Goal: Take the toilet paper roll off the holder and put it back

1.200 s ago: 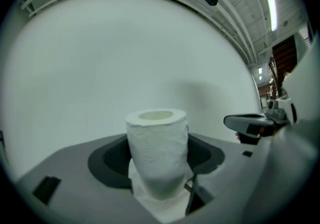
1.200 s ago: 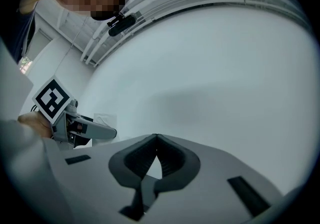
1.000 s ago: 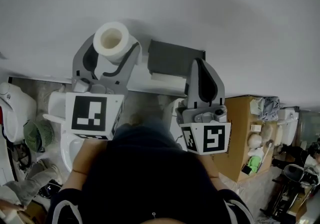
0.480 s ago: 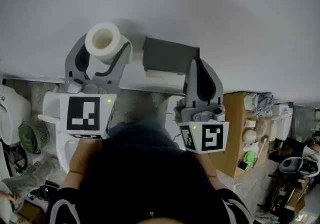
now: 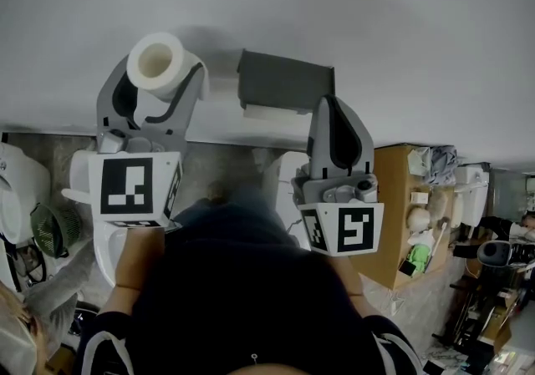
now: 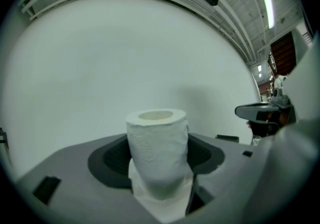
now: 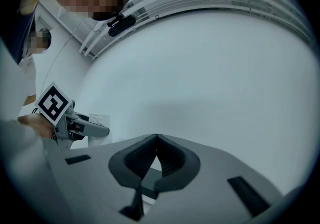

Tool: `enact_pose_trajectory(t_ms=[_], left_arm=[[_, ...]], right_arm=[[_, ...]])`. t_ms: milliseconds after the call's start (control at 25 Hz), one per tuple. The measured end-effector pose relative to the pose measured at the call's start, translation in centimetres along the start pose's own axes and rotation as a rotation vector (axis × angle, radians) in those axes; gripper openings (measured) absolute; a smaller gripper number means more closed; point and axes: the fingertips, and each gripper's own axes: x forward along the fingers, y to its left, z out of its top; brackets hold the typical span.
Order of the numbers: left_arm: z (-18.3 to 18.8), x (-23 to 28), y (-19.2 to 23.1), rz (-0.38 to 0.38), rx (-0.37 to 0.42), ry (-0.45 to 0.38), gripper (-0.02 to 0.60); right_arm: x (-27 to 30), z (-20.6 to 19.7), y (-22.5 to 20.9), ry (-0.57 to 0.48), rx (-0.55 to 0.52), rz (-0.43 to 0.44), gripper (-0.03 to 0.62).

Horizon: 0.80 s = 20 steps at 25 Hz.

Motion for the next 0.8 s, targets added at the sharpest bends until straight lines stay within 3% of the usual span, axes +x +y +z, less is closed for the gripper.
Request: enact_pose_trajectory(t_ms=[800], left_arm=[[-0.3, -0.8, 1.2, 0.014, 0.012, -0.009, 0.311]], right_arm=[[-0.4, 0.6, -0.2, -0.015, -0.013, -0.008, 0.016]])
